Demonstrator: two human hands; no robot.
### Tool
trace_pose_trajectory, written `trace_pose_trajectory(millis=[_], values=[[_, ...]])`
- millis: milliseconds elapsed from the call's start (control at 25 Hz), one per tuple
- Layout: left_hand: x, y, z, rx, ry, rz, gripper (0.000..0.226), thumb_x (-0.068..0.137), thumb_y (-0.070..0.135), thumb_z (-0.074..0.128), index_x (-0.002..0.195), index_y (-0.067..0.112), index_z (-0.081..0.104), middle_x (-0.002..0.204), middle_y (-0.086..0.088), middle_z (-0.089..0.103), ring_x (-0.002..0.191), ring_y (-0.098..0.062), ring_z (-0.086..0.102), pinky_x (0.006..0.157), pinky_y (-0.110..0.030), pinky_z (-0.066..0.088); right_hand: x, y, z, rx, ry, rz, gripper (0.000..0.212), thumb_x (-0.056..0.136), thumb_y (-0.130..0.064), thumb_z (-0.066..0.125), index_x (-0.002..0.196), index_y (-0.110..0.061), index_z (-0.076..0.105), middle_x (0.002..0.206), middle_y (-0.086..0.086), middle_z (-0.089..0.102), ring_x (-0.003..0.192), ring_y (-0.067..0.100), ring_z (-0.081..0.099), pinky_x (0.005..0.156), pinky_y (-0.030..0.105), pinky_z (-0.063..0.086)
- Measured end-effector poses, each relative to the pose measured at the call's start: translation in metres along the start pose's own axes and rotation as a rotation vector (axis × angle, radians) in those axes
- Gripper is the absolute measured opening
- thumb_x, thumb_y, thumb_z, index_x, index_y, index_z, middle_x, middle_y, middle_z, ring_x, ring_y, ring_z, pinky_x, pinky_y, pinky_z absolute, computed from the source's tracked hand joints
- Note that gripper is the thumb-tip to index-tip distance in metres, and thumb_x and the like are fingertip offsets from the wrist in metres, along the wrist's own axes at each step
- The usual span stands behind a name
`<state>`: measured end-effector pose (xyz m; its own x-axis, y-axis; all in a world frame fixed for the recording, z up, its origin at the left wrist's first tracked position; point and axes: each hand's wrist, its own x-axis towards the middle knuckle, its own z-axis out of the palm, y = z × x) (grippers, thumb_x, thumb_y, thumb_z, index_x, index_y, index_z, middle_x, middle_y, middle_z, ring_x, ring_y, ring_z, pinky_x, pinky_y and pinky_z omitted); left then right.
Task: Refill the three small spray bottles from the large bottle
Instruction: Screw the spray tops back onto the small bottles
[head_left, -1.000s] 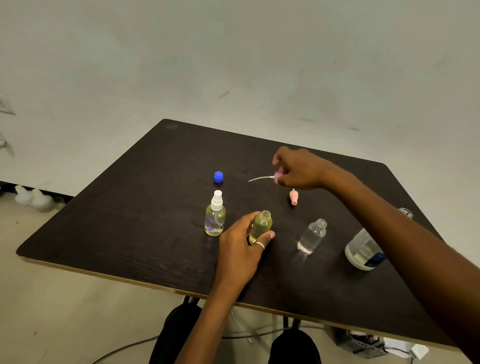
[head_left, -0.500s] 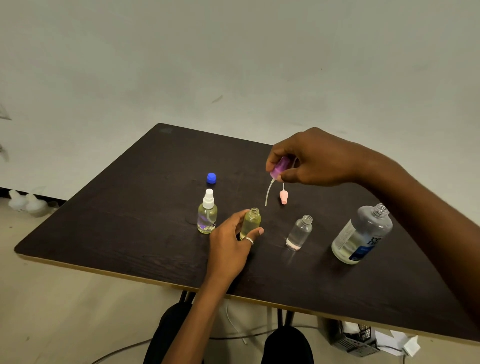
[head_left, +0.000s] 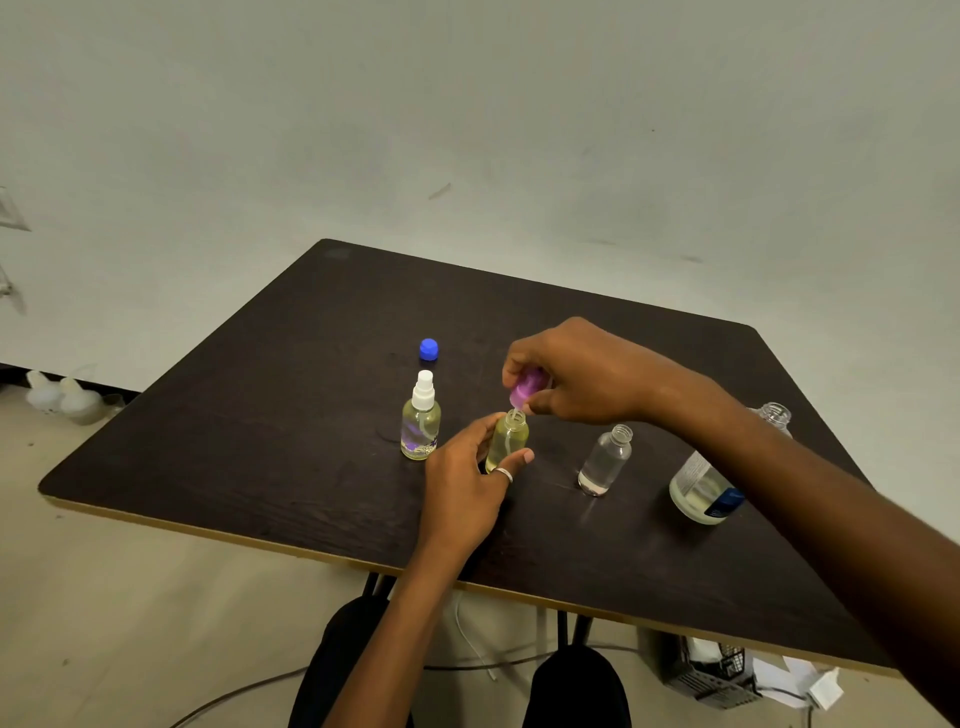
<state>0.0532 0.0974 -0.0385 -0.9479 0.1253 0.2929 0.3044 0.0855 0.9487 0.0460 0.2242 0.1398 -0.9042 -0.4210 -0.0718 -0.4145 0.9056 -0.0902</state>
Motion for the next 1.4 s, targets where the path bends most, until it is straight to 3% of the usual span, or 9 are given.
trace_pose_trajectory(millis=[240, 560, 760, 1040, 1200, 1400], values=[[0.0, 0.002, -0.001, 0.006, -0.01, 0.0, 0.043, 0.082, 0.025, 0.08, 0.115, 0.043, 0.06, 0.102, 0.017, 0.072, 0.097, 0.003, 0.066, 0.084, -0.014, 0.051, 0.008, 0.001, 0.022, -0.034, -0.028, 0.006, 0.02, 0.085, -0.016, 0.071, 0.105, -0.02, 0.068, 0.096, -0.006, 0.068, 0.083, 0.006, 0.06, 0.076, 0.022, 0.05], [0.001, 0.003, 0.001, 0.049, 0.007, 0.0, 0.04, 0.081, 0.029, 0.08, 0.116, 0.039, 0.063, 0.098, 0.019, 0.071, 0.092, 0.005, 0.066, 0.079, -0.011, 0.051, 0.01, 0.0, 0.023, -0.051, -0.022, 0.003, 0.019, 0.086, -0.013, 0.069, 0.104, -0.017, 0.072, 0.095, -0.004, 0.069, 0.081, 0.006, 0.06, 0.074, 0.02, 0.048], [0.002, 0.002, 0.003, 0.09, 0.026, 0.001, 0.04, 0.08, 0.032, 0.08, 0.116, 0.036, 0.064, 0.094, 0.021, 0.07, 0.087, 0.003, 0.066, 0.075, -0.01, 0.05, 0.01, -0.001, 0.02, -0.073, -0.016, -0.011, 0.02, 0.086, -0.01, 0.067, 0.104, -0.016, 0.072, 0.096, -0.004, 0.07, 0.083, 0.007, 0.061, 0.068, 0.012, 0.041], [0.003, 0.001, 0.004, 0.128, 0.028, -0.003, 0.041, 0.08, 0.035, 0.079, 0.118, 0.035, 0.064, 0.096, 0.019, 0.07, 0.087, -0.002, 0.066, 0.075, -0.012, 0.052, 0.008, 0.0, 0.016, -0.07, -0.023, -0.035, 0.021, 0.085, -0.009, 0.068, 0.104, -0.017, 0.072, 0.097, -0.005, 0.07, 0.085, 0.007, 0.063, 0.073, 0.013, 0.045], [0.002, 0.002, 0.003, 0.119, 0.025, -0.007, 0.041, 0.081, 0.034, 0.08, 0.118, 0.036, 0.064, 0.096, 0.02, 0.07, 0.087, 0.0, 0.066, 0.074, -0.012, 0.052, 0.013, 0.001, 0.02, -0.075, -0.041, -0.001, 0.016, 0.086, -0.015, 0.069, 0.103, -0.016, 0.071, 0.093, -0.004, 0.068, 0.081, 0.007, 0.062, 0.078, 0.024, 0.052], [0.002, 0.001, 0.003, 0.13, 0.029, 0.002, 0.042, 0.081, 0.033, 0.08, 0.119, 0.036, 0.064, 0.096, 0.016, 0.07, 0.085, -0.006, 0.066, 0.074, -0.02, 0.054, 0.017, 0.003, 0.029, -0.104, -0.028, 0.096, 0.023, 0.089, -0.034, 0.067, 0.087, -0.011, 0.068, 0.075, 0.0, 0.064, 0.066, 0.01, 0.057, 0.062, 0.022, 0.046]])
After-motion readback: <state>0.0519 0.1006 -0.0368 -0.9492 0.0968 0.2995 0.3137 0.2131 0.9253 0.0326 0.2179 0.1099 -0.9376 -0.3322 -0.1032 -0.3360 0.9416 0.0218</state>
